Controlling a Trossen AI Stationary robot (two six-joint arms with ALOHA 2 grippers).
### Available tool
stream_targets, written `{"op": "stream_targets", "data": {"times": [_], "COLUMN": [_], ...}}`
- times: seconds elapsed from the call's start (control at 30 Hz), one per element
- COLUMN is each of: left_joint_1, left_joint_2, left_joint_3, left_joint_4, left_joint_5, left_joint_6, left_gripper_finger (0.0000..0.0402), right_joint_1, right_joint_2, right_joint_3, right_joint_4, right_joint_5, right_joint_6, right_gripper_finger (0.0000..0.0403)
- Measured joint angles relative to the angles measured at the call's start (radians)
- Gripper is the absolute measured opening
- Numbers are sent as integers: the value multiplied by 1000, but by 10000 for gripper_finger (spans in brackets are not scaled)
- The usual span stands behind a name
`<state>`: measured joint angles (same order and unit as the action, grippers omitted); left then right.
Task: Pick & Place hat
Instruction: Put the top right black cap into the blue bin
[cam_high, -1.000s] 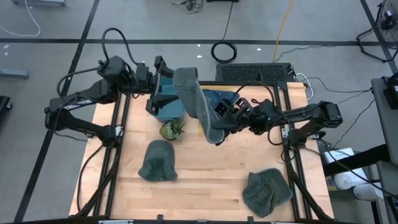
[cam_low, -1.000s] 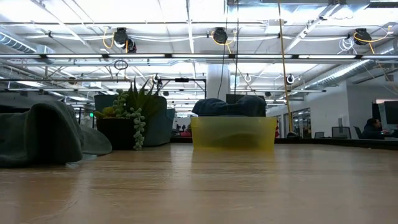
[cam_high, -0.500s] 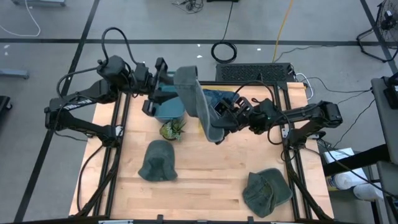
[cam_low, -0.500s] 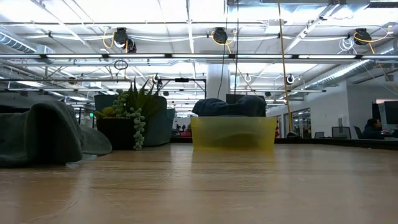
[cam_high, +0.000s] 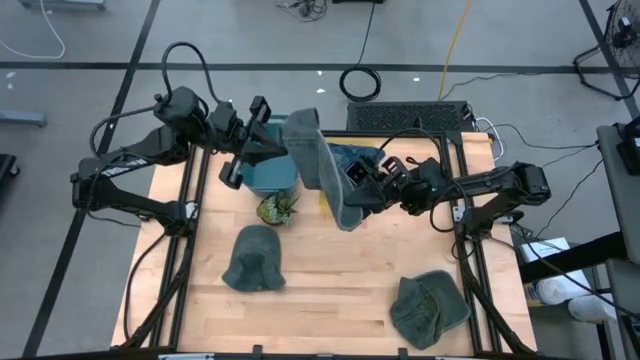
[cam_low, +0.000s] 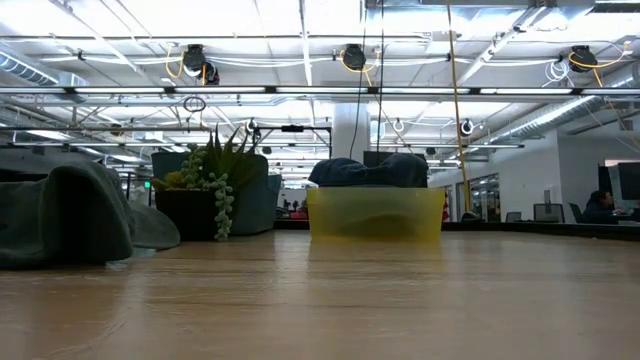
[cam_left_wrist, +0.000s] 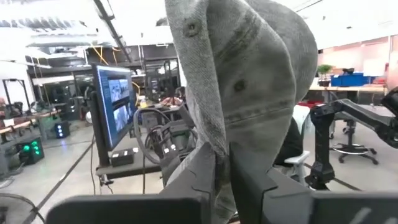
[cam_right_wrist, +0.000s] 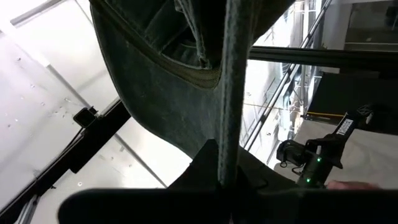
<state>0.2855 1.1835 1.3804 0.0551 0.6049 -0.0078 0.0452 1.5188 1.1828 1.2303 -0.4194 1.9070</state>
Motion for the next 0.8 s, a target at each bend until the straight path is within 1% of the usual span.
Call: {"op": "stream_targets", "data": {"times": [0.3, 0.4, 0.47, 0.53, 0.67, 0.8], "left_joint_1": [2, 2, 6, 18, 60, 116], "left_joint_2": [0, 0, 0, 0, -8, -32], "left_joint_3": [0, 0, 0, 0, 0, 0], "left_joint_4": [7, 22, 53, 111, 252, 294], "left_joint_5": [96, 92, 92, 119, 170, 209], "left_joint_6": [51, 56, 56, 41, -97, -192], "left_gripper_finger": [27, 27, 27, 27, 27, 27], "right_joint_1": [0, 0, -5, -17, -44, -84], "right_joint_2": [0, 0, 0, 0, 0, 0], "right_joint_3": [0, 0, 0, 0, 0, 0], "right_joint_4": [-1, 0, 3, 4, -1, -12], "right_joint_5": [-1, 25, 22, -14, -90, -201], "right_joint_6": [-46, -73, -100, -125, -181, -246], "right_gripper_finger": [2, 16, 30, 45, 75, 96]}}
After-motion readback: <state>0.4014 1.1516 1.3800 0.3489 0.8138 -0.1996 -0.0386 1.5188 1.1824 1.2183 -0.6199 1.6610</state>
